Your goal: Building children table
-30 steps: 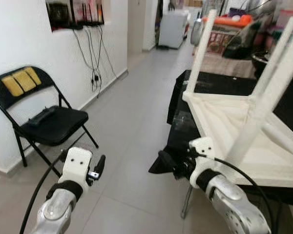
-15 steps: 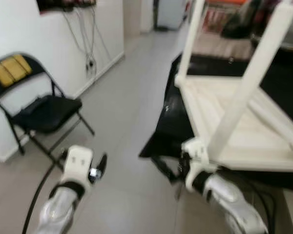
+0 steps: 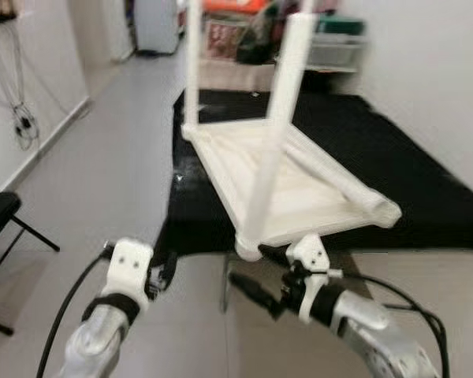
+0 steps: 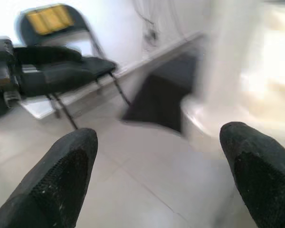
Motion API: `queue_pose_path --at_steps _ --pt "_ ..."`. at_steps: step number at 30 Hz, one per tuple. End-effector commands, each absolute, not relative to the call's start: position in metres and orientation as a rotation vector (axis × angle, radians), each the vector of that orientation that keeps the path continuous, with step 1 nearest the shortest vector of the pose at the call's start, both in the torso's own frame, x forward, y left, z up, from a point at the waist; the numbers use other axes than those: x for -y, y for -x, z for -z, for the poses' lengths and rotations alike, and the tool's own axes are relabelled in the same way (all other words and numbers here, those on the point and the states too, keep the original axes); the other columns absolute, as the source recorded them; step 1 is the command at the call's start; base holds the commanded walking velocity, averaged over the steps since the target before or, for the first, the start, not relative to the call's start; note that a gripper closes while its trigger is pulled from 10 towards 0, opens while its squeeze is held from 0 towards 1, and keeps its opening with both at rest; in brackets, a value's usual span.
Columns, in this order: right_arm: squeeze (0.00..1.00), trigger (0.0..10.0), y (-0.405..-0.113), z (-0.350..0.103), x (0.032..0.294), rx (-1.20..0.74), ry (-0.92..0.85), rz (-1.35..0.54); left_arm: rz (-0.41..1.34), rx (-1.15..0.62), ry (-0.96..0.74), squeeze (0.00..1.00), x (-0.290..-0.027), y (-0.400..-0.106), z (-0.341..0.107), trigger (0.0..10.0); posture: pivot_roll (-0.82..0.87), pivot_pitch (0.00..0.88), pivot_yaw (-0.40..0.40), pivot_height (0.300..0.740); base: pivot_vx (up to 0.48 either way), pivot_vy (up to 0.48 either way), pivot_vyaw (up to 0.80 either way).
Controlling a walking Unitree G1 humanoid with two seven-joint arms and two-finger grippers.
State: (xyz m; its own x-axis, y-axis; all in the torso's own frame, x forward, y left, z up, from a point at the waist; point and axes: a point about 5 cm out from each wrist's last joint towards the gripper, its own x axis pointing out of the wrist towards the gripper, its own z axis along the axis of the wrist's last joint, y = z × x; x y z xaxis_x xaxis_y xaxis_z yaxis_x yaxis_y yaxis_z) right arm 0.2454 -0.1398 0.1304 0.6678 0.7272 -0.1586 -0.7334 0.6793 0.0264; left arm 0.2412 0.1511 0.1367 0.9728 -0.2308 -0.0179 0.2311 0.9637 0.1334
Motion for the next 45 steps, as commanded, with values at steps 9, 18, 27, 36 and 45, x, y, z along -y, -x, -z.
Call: queue_pose_path --at_steps 9,18,27,36,45 --pt "0.0 10.0 -0.257 -0.14 0.159 -0.129 0.13 -0.779 0.234 -0.019 -0.133 0.0 -0.154 -0.237 -0.133 10.0 -0.04 0.027 -0.053 0.74 0.0 -0.213 0.0" --pt "0.0 10.0 -0.273 -0.143 0.167 -0.126 0.328 -0.688 0.215 -0.02 -0.122 0.0 -0.154 -0.238 -0.133 10.0 -0.05 0.029 -0.051 0.74 0.0 -0.46 0.0" --pt "0.0 10.0 -0.295 -0.159 0.143 -0.068 0.479 -0.682 0.168 -0.014 -0.108 0.0 -0.158 -0.239 -0.135 10.0 -0.05 0.041 -0.039 0.74 0.0 0.0 0.0" --pt "0.0 10.0 -0.304 -0.164 0.112 -0.009 0.512 -0.816 0.095 -0.033 -0.122 0.0 -0.163 -0.239 -0.134 10.0 -0.03 0.052 -0.046 0.74 0.0 0.0 0.0" --pt "0.0 10.0 -0.3 -0.152 0.108 -0.034 0.527 -0.807 0.095 -0.006 -0.188 0.0 -0.163 -0.234 -0.138 10.0 -0.03 0.066 -0.045 0.74 0.0 0.0 0.71"
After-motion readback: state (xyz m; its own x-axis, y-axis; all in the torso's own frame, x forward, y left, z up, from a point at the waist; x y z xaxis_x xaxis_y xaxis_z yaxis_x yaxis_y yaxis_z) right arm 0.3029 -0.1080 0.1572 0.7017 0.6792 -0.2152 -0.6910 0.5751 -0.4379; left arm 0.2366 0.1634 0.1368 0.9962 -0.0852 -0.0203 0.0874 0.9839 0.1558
